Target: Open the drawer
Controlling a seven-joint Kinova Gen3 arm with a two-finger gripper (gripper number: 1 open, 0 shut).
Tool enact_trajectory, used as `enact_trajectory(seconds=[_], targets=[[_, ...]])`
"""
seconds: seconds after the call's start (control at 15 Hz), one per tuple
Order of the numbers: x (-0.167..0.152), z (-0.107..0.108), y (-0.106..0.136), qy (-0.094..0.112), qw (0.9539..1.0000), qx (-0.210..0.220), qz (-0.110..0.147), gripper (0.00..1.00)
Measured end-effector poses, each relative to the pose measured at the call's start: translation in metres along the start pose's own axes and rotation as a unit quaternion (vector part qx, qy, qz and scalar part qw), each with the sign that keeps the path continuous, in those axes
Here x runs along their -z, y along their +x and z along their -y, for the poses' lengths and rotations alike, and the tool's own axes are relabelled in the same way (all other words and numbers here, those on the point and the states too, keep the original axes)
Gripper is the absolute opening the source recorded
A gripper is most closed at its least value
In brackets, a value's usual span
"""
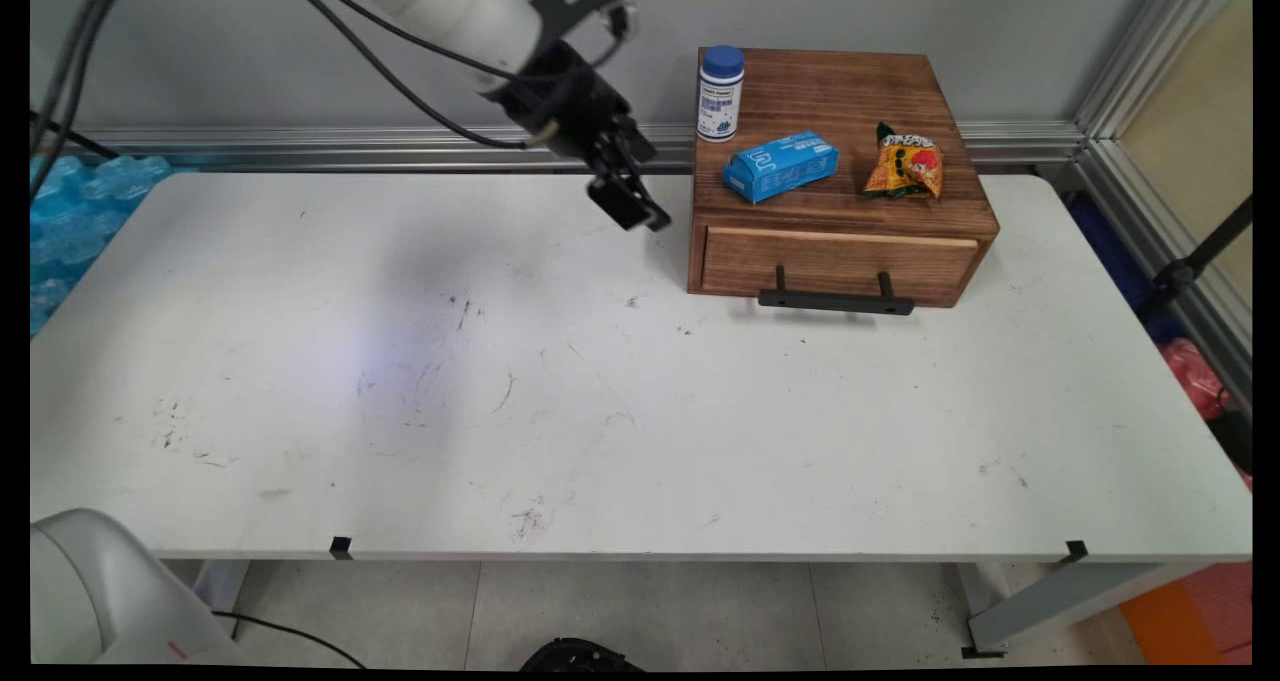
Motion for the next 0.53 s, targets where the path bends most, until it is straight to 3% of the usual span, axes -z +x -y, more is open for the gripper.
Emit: enact_trajectory(seconds=[0.53], targets=[[-0.075, -0.032, 0.048, -0.019, 0.9986, -0.048, 0.007, 1.00]])
